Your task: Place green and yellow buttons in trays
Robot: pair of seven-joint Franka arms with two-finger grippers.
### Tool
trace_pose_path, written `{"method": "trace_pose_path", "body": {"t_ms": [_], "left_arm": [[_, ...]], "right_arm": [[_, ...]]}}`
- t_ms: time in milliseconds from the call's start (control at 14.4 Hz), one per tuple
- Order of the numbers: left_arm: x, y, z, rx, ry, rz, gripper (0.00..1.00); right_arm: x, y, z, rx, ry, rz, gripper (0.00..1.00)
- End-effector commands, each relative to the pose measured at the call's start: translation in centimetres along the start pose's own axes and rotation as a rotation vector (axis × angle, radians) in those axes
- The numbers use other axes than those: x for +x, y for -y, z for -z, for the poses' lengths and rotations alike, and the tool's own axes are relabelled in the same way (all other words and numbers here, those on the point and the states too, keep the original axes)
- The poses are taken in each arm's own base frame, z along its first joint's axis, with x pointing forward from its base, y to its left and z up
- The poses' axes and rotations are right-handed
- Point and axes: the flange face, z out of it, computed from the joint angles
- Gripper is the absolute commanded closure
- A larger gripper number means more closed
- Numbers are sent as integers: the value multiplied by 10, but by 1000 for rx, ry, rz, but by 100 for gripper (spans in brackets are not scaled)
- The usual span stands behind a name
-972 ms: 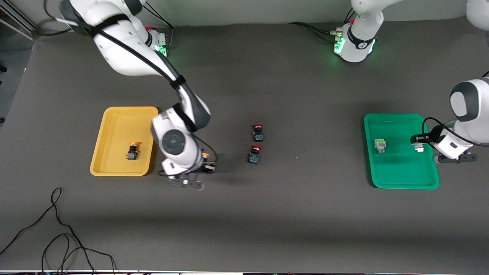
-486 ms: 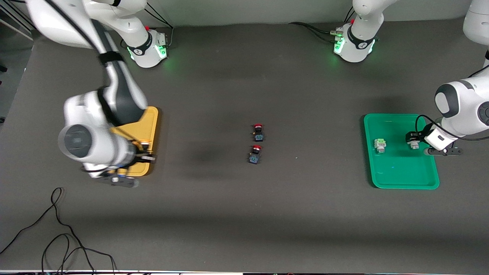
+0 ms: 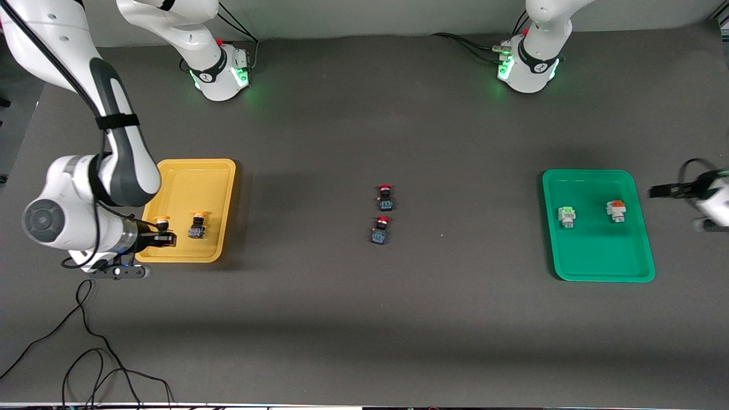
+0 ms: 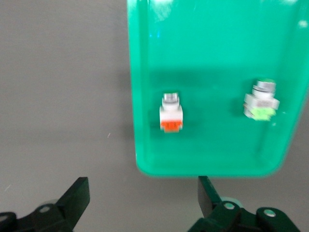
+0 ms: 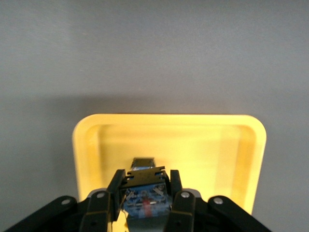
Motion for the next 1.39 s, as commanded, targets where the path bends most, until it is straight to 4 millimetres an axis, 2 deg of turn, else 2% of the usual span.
{"method": "trace_pose_path", "body": {"t_ms": [0, 139, 278, 556, 694, 903, 972, 1042, 1181, 1319], "left_arm": [[-26, -15, 72, -47, -12, 0, 0], [-49, -35, 109, -65, -43, -6, 0], [-60, -67, 130, -64, -47, -47, 0], [-71, -131, 158, -67, -79, -122, 0], [-70, -172, 167, -53, -88, -99, 0], [-70, -227, 183, -37, -116, -70, 0], [-70, -239, 188, -36, -128, -62, 0], [-71, -246, 195, -35, -141, -53, 0], [-72, -249, 204, -36, -151, -51, 0], [-77, -247, 207, -34, -135, -61, 0]], "right_arm": [[-23, -15, -38, 6, -55, 36, 100], [-30, -15, -60, 3, -71, 37, 100], [-35, -17, -74, 0, -85, 37, 100], [-46, -37, -102, -4, -103, 35, 100], [-48, -52, -103, -2, -102, 14, 100], [-48, -53, -106, -2, -97, 13, 100], [-49, -54, -107, -2, -96, 13, 74], [-48, -53, -106, -2, -97, 14, 1], [-49, -51, -98, -1, -96, 20, 0], [-52, -51, -70, 8, -72, 5, 0]]}}
